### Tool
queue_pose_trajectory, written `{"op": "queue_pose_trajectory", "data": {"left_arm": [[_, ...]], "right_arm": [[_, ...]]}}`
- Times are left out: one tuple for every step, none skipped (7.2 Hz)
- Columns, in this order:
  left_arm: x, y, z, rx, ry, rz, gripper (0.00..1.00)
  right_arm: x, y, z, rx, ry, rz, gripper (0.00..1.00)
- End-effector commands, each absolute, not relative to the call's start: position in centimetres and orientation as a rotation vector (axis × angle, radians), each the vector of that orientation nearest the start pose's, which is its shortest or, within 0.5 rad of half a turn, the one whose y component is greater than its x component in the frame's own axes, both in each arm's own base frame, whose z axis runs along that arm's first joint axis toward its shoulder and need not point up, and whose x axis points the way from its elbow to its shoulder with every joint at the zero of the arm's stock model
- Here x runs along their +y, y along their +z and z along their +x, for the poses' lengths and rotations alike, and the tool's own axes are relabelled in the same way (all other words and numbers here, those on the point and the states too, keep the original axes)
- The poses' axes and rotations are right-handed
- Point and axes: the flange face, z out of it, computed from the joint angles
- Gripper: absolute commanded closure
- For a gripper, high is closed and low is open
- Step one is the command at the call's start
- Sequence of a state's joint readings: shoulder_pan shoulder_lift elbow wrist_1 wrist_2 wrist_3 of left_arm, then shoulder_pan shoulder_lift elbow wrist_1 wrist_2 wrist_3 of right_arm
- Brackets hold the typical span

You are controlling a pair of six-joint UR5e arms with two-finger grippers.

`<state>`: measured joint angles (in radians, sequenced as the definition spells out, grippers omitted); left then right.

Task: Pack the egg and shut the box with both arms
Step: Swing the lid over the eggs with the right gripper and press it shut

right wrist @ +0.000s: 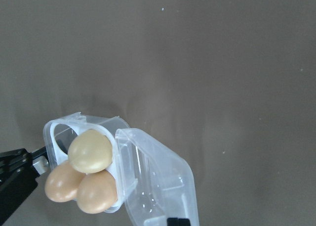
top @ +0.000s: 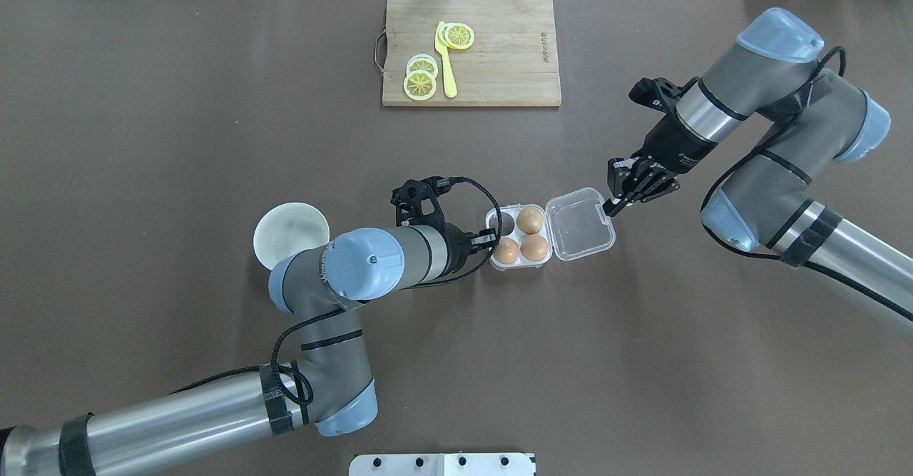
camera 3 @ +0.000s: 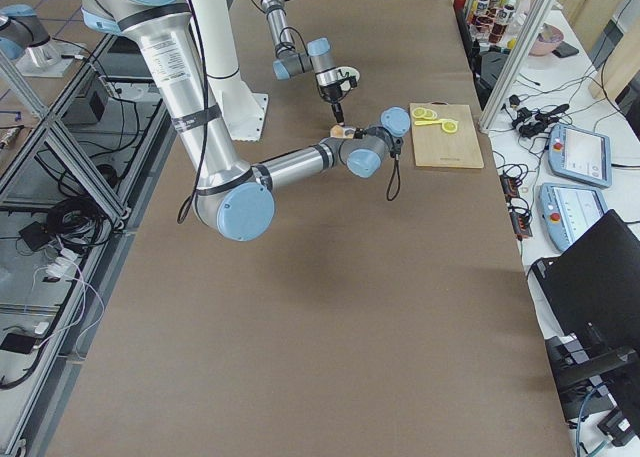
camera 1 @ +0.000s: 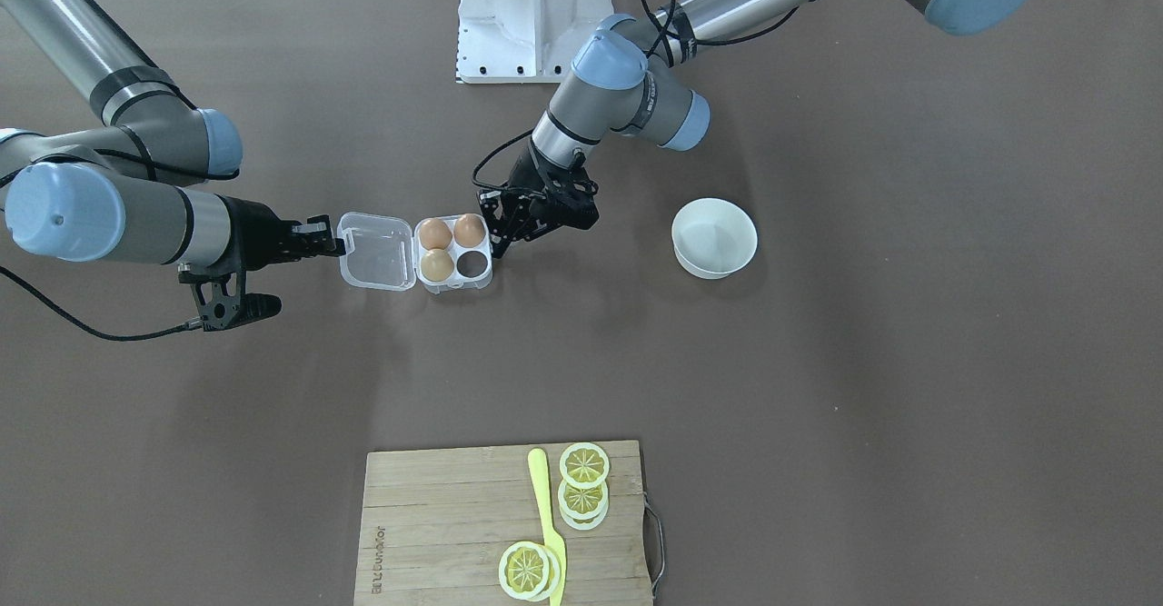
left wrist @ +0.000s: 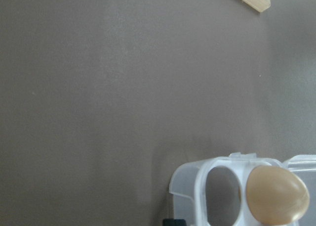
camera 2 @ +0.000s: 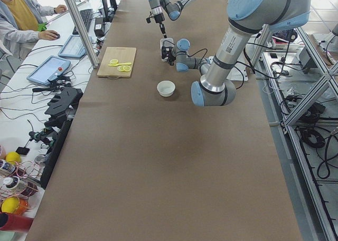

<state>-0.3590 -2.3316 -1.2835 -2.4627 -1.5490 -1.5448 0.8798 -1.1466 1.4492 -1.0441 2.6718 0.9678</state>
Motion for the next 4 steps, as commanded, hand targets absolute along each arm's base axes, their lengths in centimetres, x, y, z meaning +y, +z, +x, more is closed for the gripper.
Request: {"op": "queue_pose_trajectory", "data": {"left_arm": [[-39.4,21.5,66.4,1.342,-0.295,0.281,1.0],[-39.4,21.4,66.4,1.344,-0.295,0.282,1.0],[-39.4,21.5,66.3,1.345,-0.295,0.282,1.0],[-39.3,21.7,66.2,1.349,-0.296,0.282,1.0]], "right_arm": [[-53.1,37.3,-38.2,-1.247,-0.209,-0.26,1.0],[-52.7,36.3,-38.0,-1.254,-0.197,-0.265,1.0],[-52.4,36.1,-38.3,-1.255,-0.199,-0.269,1.0],[-52.2,35.7,-38.6,-1.257,-0.205,-0.268,1.0]]}}
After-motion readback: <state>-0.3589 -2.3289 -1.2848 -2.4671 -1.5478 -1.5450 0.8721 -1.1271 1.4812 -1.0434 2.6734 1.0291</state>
